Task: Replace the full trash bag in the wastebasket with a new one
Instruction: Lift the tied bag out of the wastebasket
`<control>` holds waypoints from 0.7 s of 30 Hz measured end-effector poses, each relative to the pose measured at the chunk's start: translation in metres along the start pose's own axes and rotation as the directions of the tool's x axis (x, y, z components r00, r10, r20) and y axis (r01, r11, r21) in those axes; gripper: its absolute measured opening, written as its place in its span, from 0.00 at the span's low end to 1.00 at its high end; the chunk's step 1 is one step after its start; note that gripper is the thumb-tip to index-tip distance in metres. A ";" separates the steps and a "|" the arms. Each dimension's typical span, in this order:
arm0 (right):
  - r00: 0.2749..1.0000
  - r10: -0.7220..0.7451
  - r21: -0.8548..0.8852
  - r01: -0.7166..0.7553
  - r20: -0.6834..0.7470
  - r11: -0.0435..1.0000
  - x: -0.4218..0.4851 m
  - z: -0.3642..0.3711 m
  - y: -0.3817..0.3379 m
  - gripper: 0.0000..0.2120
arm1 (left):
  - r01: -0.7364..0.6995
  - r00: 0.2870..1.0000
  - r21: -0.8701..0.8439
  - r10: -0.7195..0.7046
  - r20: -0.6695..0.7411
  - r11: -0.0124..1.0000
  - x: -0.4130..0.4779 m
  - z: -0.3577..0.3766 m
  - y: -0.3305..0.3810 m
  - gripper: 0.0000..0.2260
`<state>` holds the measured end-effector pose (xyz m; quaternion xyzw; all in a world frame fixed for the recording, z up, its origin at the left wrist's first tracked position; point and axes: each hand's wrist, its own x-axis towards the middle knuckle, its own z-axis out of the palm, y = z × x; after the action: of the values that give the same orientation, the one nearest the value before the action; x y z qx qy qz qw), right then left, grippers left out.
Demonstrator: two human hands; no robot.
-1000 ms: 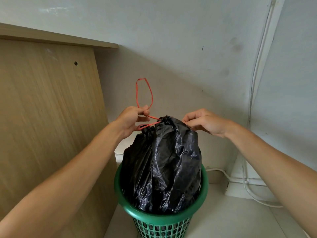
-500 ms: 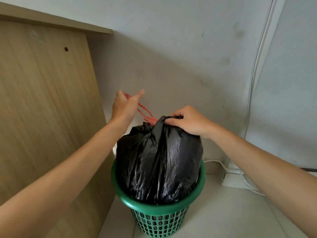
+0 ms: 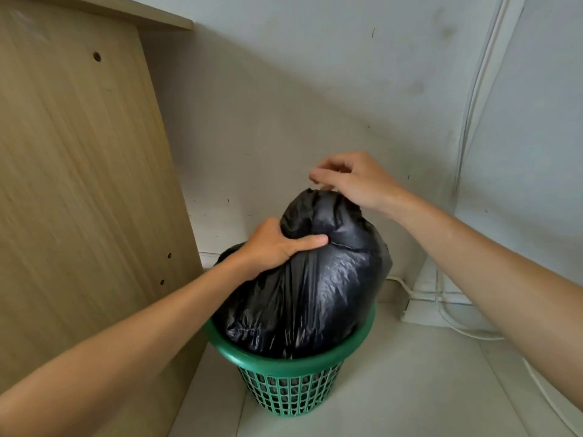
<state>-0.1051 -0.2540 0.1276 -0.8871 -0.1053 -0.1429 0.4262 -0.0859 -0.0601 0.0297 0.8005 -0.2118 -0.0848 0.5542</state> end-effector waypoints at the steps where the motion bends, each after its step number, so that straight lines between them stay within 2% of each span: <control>1: 0.998 -0.056 0.043 0.055 0.029 0.998 -0.003 -0.004 0.001 0.13 | 0.033 0.999 -0.016 -0.033 -0.008 0.999 0.000 -0.006 -0.003 0.29; 3: 0.973 -0.138 0.073 0.127 0.183 0.989 -0.011 -0.008 0.007 0.16 | 0.083 0.996 -0.037 -0.083 -0.015 0.996 -0.001 -0.015 -0.007 0.28; 5: 0.944 -0.131 -0.024 0.144 0.302 0.989 -0.015 -0.005 0.017 0.15 | 0.134 0.991 -0.045 -0.135 -0.003 0.990 -0.003 -0.022 -0.009 0.27; 8: 0.973 -0.057 -0.108 0.083 0.224 0.991 -0.016 0.007 0.034 0.10 | 0.161 0.987 -0.088 -0.162 -0.005 0.983 -0.008 -0.027 -0.004 0.26; 13: 0.997 -0.006 -0.066 0.011 0.081 0.998 -0.011 0.021 0.031 0.06 | -0.001 0.998 -0.140 0.010 0.062 0.990 -0.012 -0.007 0.013 0.25; 16: 0.996 -0.032 -0.096 0.039 0.078 0.995 -0.002 0.021 0.015 0.08 | -0.055 0.993 -0.223 0.077 0.093 0.973 -0.008 0.013 0.014 0.28; 19: 0.996 -0.041 -0.107 0.049 0.079 0.993 0.003 0.020 0.007 0.10 | -0.047 0.998 -0.277 0.058 0.033 0.960 -0.003 0.028 0.013 0.32; 21: 0.992 -0.051 -0.077 0.060 0.111 0.995 0.004 0.018 0.001 0.10 | -0.056 0.998 -0.296 0.052 -0.022 0.954 0.000 0.035 0.013 0.30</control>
<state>-0.0983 -0.2401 0.1167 -0.9066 -0.1472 -0.1100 0.3799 -0.1018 -0.0936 0.0292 0.7030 -0.2146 -0.0949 0.6714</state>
